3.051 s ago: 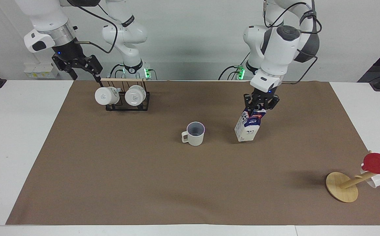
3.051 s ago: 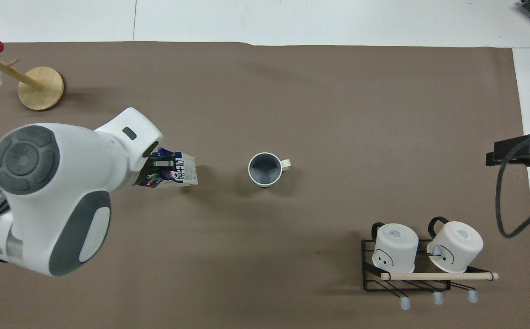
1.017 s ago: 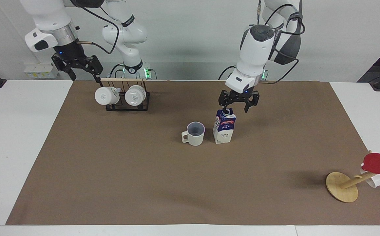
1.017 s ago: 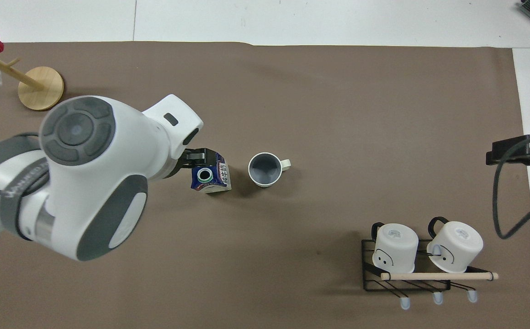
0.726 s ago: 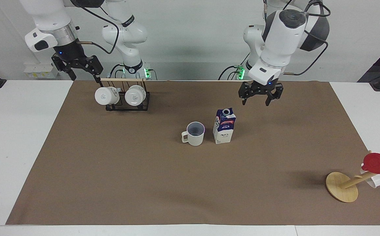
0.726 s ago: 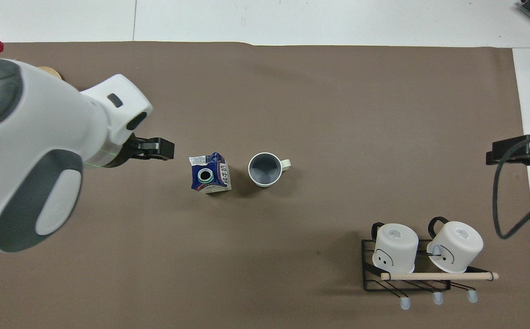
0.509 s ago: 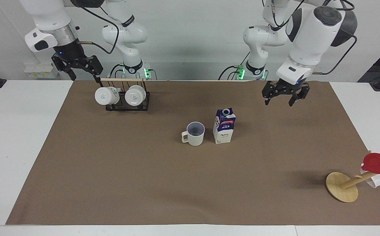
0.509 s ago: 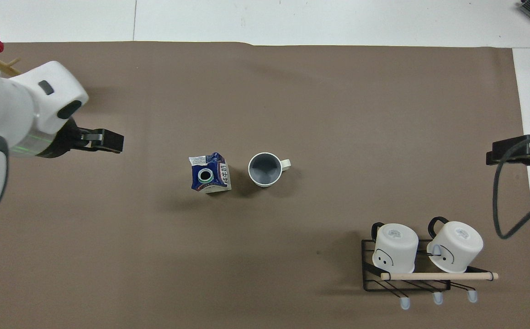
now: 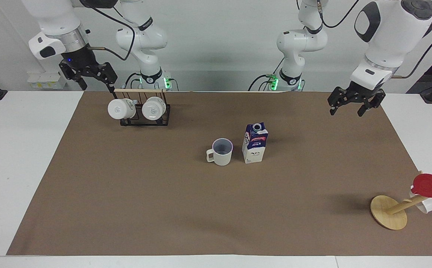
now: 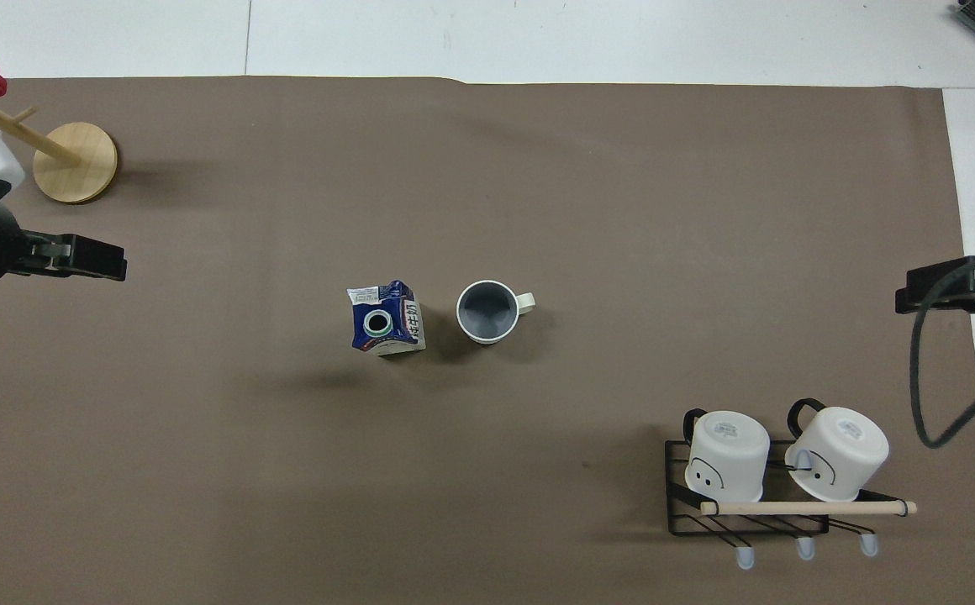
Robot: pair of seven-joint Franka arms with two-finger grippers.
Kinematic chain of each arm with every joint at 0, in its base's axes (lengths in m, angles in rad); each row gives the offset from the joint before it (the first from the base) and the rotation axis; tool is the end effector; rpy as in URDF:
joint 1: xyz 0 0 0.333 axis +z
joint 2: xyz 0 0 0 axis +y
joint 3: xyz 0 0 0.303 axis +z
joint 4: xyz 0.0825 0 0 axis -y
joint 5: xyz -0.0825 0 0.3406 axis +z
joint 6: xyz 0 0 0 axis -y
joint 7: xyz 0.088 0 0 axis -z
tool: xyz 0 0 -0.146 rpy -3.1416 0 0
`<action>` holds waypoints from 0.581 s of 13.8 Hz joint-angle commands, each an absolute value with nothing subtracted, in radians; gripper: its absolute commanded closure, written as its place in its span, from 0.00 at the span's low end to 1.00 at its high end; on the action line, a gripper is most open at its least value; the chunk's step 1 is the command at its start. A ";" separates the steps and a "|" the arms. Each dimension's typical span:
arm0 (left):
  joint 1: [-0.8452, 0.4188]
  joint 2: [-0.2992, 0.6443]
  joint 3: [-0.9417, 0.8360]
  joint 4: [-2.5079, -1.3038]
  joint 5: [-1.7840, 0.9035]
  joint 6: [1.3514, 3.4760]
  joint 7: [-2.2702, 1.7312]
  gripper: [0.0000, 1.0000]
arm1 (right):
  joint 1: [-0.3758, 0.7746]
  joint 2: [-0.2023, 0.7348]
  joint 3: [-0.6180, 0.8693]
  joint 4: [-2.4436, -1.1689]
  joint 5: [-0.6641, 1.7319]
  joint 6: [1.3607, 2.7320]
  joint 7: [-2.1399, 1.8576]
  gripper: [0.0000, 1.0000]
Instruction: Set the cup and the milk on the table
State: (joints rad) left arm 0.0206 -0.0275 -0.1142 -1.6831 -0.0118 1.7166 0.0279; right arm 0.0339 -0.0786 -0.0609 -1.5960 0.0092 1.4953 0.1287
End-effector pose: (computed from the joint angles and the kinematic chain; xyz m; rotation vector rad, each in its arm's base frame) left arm 0.5148 -0.0506 0.5511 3.1239 -0.1880 0.0947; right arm 0.4788 -0.0127 0.5941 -3.1192 0.2420 0.0359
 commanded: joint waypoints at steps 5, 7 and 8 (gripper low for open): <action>0.035 -0.031 -0.123 -1.595 0.012 1.603 0.031 0.00 | 0.037 -0.097 -0.058 -1.598 0.014 1.496 0.117 0.00; 0.035 -0.031 -0.101 -1.594 0.014 1.583 0.031 0.00 | 0.037 -0.097 -0.058 -1.608 0.014 1.528 0.118 0.00; 0.035 -0.031 -0.100 -1.591 0.014 1.574 0.031 0.00 | 0.037 -0.098 -0.058 -1.611 0.014 1.537 0.126 0.00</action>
State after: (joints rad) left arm 0.0216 -0.0299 -0.0999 -1.6074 -0.0064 1.6128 0.0277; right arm 0.0374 -0.0836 -0.0590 -1.5935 0.0127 1.5124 0.1287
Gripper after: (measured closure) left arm 0.000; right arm 0.000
